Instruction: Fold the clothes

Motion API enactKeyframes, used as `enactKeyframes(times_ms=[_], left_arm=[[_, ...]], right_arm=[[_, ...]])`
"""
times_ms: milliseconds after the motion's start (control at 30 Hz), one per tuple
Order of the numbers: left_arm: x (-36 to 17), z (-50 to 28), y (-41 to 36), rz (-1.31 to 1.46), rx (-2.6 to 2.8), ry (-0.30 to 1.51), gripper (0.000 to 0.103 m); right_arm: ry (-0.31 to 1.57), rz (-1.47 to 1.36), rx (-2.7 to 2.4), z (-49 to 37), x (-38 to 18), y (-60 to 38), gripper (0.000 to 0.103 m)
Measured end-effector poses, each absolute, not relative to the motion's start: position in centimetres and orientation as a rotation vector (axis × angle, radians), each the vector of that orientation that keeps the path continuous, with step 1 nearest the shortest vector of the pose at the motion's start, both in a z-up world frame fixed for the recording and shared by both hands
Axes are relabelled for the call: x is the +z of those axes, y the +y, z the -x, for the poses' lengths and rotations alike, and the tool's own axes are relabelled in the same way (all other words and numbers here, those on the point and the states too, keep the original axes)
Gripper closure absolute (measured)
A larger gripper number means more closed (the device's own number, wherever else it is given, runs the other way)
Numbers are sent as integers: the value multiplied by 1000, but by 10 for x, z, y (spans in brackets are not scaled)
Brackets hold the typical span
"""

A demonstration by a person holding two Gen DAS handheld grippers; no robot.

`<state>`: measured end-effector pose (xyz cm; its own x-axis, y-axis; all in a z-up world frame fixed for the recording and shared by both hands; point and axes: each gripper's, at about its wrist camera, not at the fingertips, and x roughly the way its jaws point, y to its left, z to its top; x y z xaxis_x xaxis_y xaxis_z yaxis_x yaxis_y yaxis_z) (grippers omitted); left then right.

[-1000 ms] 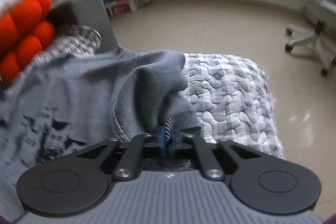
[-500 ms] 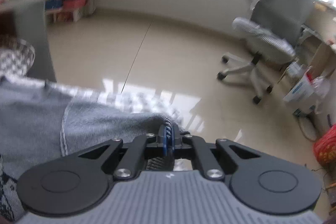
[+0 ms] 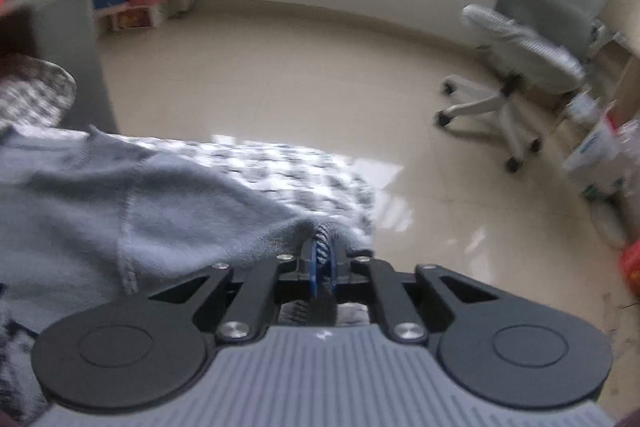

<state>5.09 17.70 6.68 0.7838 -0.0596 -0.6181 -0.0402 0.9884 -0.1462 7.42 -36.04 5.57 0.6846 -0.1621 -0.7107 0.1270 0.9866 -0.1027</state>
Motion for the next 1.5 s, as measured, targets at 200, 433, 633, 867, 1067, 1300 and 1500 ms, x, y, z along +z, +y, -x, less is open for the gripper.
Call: enactKeyframes(times_ms=[200,433,633,867,1067,1300,1500], left_arm=[[69,-70,149,2,-25,661,26],[64,-87,144,-21,-18,732,98],[72,-76,126,-57,-114,701,33],[58,-96,127,-102,-66,779,100],[84,-112,157,-41,7,718,101],[91,-141,164,-37,62,719,101],[57,-138,162,-77,65,800,100]], right_arm=[[731,69,-56,-89,72,-350,37],[760,253,86,-130,53,-294,37],[796,275,121,-147,30,-274,99],[751,329,55,-146,38,-268,103],[684,372,-1,-144,48,-270,103],[628,427,-66,-148,51,-268,103],[688,374,-49,-151,40,-287,103]])
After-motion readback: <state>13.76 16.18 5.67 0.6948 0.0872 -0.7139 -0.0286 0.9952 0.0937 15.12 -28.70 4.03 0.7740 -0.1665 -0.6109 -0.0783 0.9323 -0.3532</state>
